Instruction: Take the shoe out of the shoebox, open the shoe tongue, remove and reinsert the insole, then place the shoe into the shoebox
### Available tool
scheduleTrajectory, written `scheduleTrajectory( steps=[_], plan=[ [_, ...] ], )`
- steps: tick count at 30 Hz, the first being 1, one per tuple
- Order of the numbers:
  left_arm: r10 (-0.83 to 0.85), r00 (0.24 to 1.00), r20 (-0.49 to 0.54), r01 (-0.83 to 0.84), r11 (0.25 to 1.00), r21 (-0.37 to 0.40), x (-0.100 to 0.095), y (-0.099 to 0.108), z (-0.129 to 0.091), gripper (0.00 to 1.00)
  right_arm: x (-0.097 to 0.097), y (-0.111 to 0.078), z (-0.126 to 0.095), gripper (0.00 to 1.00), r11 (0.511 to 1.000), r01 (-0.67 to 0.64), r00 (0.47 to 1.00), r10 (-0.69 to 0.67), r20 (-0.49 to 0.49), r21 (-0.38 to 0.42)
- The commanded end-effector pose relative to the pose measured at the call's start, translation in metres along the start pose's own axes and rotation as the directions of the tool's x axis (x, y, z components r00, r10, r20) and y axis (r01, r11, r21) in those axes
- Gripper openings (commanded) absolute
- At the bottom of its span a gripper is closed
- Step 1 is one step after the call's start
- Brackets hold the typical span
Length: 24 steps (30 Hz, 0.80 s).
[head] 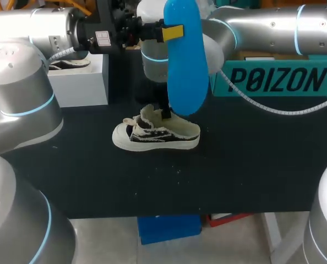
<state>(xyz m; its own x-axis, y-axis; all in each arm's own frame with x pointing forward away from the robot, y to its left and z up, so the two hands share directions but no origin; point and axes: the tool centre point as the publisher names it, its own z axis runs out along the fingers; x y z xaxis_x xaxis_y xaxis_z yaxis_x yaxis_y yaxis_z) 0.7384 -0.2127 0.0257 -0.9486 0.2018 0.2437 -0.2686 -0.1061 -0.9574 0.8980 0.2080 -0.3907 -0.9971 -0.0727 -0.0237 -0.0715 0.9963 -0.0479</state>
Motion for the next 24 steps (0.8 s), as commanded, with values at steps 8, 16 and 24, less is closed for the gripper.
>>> scheduleTrajectory(
  steps=[8,16,24],
  plan=[
    [0.002,1.0,0.004,-0.002,1.0,0.003,0.0,0.001,0.001,0.0,-0.003,-0.013,-0.025,0.0,0.998,-0.054,0.998,0.055,0.039,-0.029],
    [0.002,1.0,0.004,-0.002,1.0,0.003,0.0,0.001,0.001,0.0,-0.03,-0.048,-0.072,0.0,0.934,-0.35,0.933,0.342,0.117,0.065],
    [0.002,1.0,0.004,-0.002,1.0,0.003,0.0,0.001,0.001,0.0,-0.049,-0.064,-0.093,0.0,0.628,-0.765,0.644,0.747,0.167,0.142]
  ],
)
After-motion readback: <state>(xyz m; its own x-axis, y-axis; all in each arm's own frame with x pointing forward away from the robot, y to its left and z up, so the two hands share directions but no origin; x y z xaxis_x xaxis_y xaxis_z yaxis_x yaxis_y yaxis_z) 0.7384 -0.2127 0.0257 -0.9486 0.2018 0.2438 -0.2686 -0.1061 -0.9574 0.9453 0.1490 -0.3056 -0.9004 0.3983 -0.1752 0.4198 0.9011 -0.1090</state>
